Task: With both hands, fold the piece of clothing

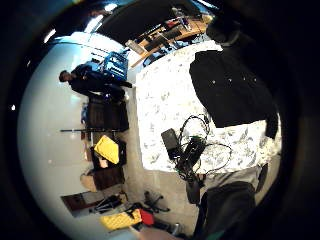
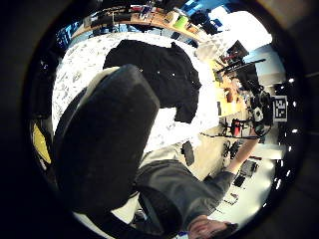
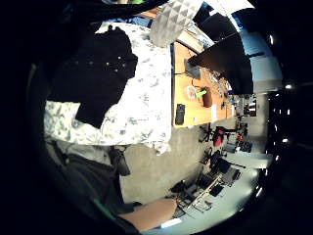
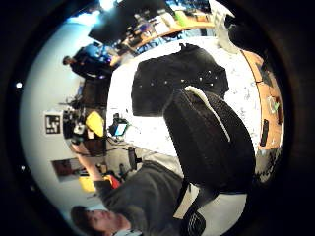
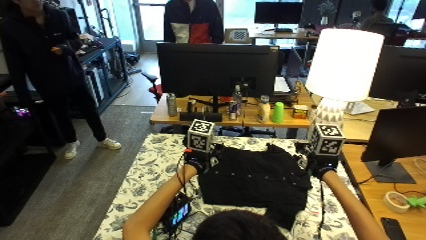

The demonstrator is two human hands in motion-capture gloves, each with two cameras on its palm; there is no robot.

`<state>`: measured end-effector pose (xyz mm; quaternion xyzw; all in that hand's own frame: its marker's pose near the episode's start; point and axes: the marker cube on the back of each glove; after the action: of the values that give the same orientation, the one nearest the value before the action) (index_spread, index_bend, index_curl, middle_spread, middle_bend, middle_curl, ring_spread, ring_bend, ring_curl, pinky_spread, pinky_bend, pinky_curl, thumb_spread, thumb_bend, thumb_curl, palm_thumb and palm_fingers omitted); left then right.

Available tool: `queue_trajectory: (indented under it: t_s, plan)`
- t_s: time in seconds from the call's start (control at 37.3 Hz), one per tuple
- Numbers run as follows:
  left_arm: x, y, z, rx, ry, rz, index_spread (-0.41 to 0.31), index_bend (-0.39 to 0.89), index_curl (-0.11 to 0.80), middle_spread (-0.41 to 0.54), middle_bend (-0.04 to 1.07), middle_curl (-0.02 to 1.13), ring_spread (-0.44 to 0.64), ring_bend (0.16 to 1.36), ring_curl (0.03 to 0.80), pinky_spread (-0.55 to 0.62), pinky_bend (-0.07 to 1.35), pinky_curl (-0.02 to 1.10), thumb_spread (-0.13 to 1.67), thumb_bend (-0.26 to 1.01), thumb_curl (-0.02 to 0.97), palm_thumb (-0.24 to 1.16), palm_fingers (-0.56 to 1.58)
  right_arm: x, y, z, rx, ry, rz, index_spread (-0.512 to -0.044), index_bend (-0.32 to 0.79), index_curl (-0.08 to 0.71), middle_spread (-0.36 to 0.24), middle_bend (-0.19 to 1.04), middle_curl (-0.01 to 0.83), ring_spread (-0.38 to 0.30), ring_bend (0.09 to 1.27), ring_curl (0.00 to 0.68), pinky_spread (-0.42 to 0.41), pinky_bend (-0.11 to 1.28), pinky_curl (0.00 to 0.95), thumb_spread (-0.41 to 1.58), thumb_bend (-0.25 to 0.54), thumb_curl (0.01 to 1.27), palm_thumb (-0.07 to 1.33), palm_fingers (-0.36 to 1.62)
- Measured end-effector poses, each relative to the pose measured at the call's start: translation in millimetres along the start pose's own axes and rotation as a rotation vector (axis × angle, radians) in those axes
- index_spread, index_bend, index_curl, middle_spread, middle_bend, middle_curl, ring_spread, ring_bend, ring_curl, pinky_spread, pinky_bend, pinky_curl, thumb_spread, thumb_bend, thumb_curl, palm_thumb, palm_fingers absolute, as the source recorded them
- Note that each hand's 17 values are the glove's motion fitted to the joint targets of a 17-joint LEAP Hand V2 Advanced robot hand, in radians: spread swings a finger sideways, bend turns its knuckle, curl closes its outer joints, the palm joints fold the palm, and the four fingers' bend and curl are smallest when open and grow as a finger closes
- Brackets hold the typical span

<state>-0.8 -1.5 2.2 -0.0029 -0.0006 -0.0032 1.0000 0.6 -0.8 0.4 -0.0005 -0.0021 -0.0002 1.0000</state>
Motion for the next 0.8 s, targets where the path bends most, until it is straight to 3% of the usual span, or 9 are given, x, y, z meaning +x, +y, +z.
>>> queue_trajectory:
  t_s: [0.03,0.13,0.32,0.62,0.8]
  plan:
    - [-0.2,-0.4,0.7,-0.002,0.0,0.0,-0.017,0.17,0.048,0.076,0.11,0.02,0.08,0.46,0.091,0.1,0.4,0.09,0.42,0.04,0.003,0.06,0.44,0.0,0.5,-0.4,0.001,-0.002,-0.001,-0.141,0.22,0.069,-0.006,0.27,0.077,0.02,0.4,0.079,0.114,0.27,0.062,0.43,0.198,0.03,0.29,0.65]
    - [-0.1,-3.3,4.0,-0.003,-0.006,0.017,-0.024,0.17,0.098,0.11,0.12,0.06,0.13,0.52,0.17,0.14,0.45,0.17,0.68,0.04,0.016,0.07,0.38,-0.8,8.8,-6.7,0.007,-0.022,-0.01,-0.201,0.21,0.156,-0.009,0.27,0.136,0.029,0.43,0.165,0.167,0.27,0.134,0.72,0.229,0.05,0.34,0.63]
    - [3.0,-1.0,2.0,0.013,-0.015,0.035,-0.031,0.18,0.167,0.148,0.14,0.1,0.17,0.57,0.224,0.19,0.47,0.23,0.96,0.02,0.048,0.07,0.33,-2.4,19.2,-18.9,0.03,-0.018,-0.011,-0.245,0.18,0.223,-0.011,0.26,0.201,0.037,0.42,0.218,0.213,0.24,0.184,1.03,0.231,0.08,0.36,0.62]
    - [-5.0,7.0,1.9,-0.031,-0.007,-0.001,-0.034,0.18,0.244,0.166,0.15,0.14,0.2,0.58,0.251,0.21,0.48,0.27,1.13,-0.01,0.092,0.07,0.3,-9.1,35.7,-36.8,-0.024,-0.032,-0.013,-0.266,0.16,0.27,-0.012,0.23,0.264,0.041,0.41,0.257,0.237,0.22,0.232,1.24,0.197,0.1,0.36,0.62]
    - [-1.1,1.0,22.2,-0.094,0.019,0.054,-0.035,0.18,0.276,0.177,0.15,0.16,0.22,0.59,0.262,0.23,0.48,0.29,1.17,-0.01,0.114,0.06,0.28,-11.4,36.1,-35.7,-0.03,-0.022,-0.003,-0.272,0.15,0.287,-0.012,0.21,0.291,0.046,0.39,0.275,0.243,0.22,0.259,1.29,0.176,0.12,0.37,0.61]
